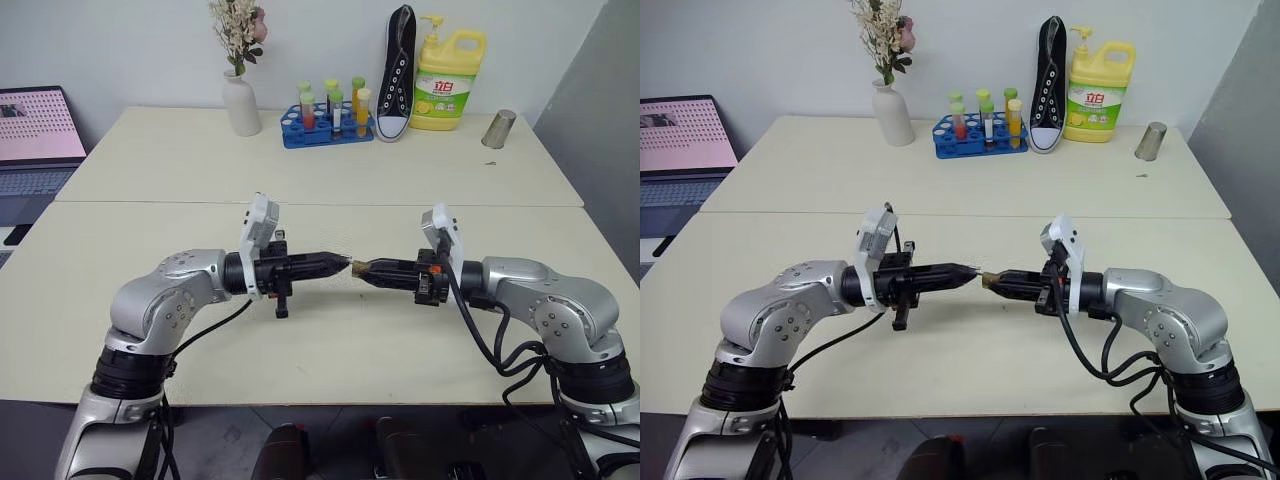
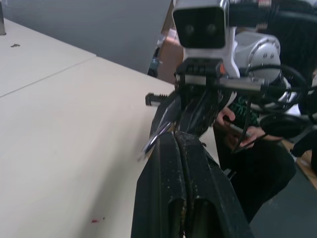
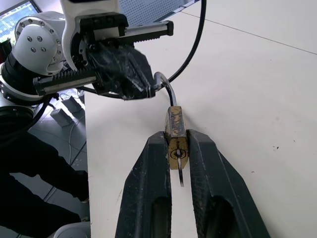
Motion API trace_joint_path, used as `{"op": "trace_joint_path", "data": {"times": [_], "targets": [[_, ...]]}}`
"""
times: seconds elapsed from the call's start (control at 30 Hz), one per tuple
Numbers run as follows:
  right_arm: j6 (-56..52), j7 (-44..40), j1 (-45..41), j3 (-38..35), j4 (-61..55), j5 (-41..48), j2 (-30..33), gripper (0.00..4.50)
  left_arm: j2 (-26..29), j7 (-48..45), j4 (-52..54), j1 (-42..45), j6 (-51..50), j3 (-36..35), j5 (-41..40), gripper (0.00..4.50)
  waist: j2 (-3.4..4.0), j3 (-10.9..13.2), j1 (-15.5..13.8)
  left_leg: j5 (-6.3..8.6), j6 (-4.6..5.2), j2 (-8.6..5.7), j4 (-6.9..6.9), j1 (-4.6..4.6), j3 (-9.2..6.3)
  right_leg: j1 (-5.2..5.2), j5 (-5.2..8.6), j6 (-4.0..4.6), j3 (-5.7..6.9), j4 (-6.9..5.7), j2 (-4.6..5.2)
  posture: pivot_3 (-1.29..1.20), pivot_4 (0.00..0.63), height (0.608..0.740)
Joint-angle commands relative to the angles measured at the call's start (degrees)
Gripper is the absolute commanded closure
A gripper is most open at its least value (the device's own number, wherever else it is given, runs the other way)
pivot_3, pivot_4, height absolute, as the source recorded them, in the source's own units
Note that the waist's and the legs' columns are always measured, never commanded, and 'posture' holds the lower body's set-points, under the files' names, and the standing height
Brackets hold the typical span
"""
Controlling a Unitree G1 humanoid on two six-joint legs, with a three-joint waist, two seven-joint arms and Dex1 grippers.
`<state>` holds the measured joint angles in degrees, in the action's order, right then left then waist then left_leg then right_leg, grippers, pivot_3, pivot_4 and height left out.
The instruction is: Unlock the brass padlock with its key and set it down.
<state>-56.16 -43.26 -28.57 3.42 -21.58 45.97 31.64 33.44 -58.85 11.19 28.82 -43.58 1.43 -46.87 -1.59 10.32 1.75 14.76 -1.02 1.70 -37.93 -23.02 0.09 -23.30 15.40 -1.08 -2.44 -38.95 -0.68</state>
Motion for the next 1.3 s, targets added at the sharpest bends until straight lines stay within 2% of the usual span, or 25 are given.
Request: {"op": "trace_joint_path", "data": {"times": [0.03, 0.4, 0.5, 0.7, 0.8, 0.97, 1.23, 1.27, 1.3], "targets": [[1.4, -0.9, -0.1, -0.6, -1.1, -0.1, 0.5, 4.33, -0.3, 0.8, 0.8, 1.4, 0.2, -1.9, -0.5, 4.5, 0.0, 0.0, 0.0, 0.0, 0.0, 0.0, 0.0, 0.0, 0.0, 0.0, 0.0, 0.0, -0.01, 0.0, 0.0, 0.0, 0.15, 0.74], [1.3, -0.9, 0.0, -0.6, -1.3, -0.3, 0.5, 4.33, -0.2, 0.5, 1.2, 1.1, 1.2, -1.4, 0.9, 4.5, 0.0, 0.0, 0.0, 0.0, 0.0, 0.0, 0.01, 0.0, 0.0, 0.0, 0.0, 0.0, -0.01, 0.0, 0.0, 0.0, 0.15, 0.74], [1.0, -0.6, 0.2, -0.7, -1.3, -0.2, 0.5, 4.33, 0.8, 1.4, 1.0, 1.0, 4.5, -1.5, 4.9, 4.5, 0.0, 0.0, 0.0, 0.0, 0.0, 0.0, 0.01, 0.0, 0.01, 0.0, 0.0, 0.0, -0.01, 0.0, 0.0, 0.0, 0.15, 0.74], [-3.3, 1.3, 0.3, -2.5, 0.7, 2.2, 0.1, 4.33, 7.9, -4.8, -0.6, -2.3, 27.1, 0.8, 21.9, 4.5, 0.01, 0.0, 0.0, 0.0, 0.0, 0.0, 0.05, 0.01, 0.04, -0.03, 0.01, 0.03, -0.06, 0.02, 0.0, 0.0, 0.15, 0.74], [-5.6, 2.8, -0.1, -2.7, 2.2, 2.9, -0.6, 4.33, 9.1, -6.3, -2.6, -4.6, 37.8, 2.1, 28.1, 4.5, 0.02, 0.0, -0.1, 0.0, -0.01, 0.0, 0.08, 0.02, 0.08, -0.03, 0.02, 0.06, -0.07, 0.03, 0.03, 0.0, 0.15, 0.74], [-9.8, 6.5, -1.1, -1.8, 7.0, 2.4, -3.3, 4.33, 10.0, -10.5, -5.2, -9.4, 51.8, 3.9, 33.1, 2.95, 0.02, 0.0, -0.1, 0.0, 0.0, 0.0, 0.07, -0.01, 0.1, -0.03, 0.02, 0.06, -0.07, 0.07, 0.23, 0.0, 0.15, 0.74], [-15.0, 10.1, -3.4, -0.6, 16.1, -0.1, -7.1, 4.33, 9.0, -10.8, -4.1, -11.6, 50.4, 4.4, 31.3, 0.31, 0.03, 0.0, 0.0, 0.0, 0.0, 0.02, 0.06, -0.01, 0.09, -0.05, 0.02, 0.06, -0.04, 0.05, 0.24, 0.0, 0.15, 0.74], [-15.3, 10.1, -3.6, -0.5, 16.8, -0.4, -7.3, 4.33, 9.2, -11.2, -3.9, -11.7, 50.2, 4.7, 31.2, 0.04, 0.03, 0.0, 0.0, 0.0, 0.0, 0.01, 0.06, -0.02, 0.08, -0.05, 0.02, 0.05, -0.04, 0.05, 0.23, 0.0, 0.15, 0.74], [-15.5, 9.9, -3.8, 0.2, 17.4, -1.0, -7.2, 4.33, 9.0, -11.1, -3.8, -11.8, 49.7, 4.7, 30.9, 0.01, 0.03, 0.0, 0.0, 0.0, 0.0, 0.01, 0.06, -0.02, 0.09, -0.05, 0.02, 0.05, -0.04, 0.05, 0.23, 0.0, 0.15, 0.74]]}}
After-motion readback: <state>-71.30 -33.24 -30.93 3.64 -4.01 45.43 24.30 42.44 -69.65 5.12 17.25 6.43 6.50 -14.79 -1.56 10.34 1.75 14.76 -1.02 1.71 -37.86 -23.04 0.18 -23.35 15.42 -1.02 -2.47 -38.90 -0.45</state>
